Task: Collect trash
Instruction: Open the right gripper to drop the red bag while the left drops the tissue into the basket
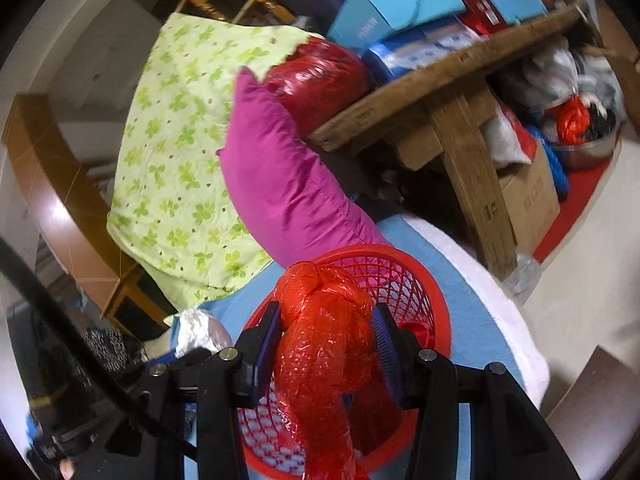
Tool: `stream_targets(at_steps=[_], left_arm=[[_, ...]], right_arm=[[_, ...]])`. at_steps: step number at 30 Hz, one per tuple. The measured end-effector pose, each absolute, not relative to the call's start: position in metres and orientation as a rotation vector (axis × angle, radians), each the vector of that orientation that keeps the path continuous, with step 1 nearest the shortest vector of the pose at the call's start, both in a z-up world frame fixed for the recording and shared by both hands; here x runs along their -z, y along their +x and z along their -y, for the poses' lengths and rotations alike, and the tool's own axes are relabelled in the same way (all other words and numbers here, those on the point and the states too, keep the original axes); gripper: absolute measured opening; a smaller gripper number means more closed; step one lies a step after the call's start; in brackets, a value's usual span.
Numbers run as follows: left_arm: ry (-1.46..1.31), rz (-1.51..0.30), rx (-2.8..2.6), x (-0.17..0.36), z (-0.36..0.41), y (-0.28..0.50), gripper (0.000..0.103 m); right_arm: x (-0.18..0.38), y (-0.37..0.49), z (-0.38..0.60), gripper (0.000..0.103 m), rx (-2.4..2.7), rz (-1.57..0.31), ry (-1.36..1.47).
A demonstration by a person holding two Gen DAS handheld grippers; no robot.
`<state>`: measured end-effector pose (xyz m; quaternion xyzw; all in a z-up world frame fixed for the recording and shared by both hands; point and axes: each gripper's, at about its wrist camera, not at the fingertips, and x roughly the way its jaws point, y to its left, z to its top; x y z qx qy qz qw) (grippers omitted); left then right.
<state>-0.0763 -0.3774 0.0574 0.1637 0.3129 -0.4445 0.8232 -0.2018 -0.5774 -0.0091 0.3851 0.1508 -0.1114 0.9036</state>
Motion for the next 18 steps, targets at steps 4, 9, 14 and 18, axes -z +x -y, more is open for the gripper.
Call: stream_targets(at_steps=[4, 9, 14, 18], left_arm=[[0.363, -0.706, 0.949, -0.045, 0.392, -0.066, 0.047], [0.338, -0.736, 0.928, -0.036, 0.384, -0.054, 0.062], [0.314, -0.715, 0.876, -0.035, 0.337, -0.053, 0.062], [0.29, -0.732, 0.819, -0.024, 0.289, -0.057, 0.062]], right_arm=[[0.018, -0.177, 0.59, 0.053, 0.229, -0.339, 0.868], [0.031, -0.155, 0.6, 0.074, 0.236, -0.366, 0.985], [0.023, -0.17, 0.592, 0.074, 0.226, -0.305, 0.946], [0.006, -0.193, 0.573, 0.073, 0.225, -0.256, 0.837]])
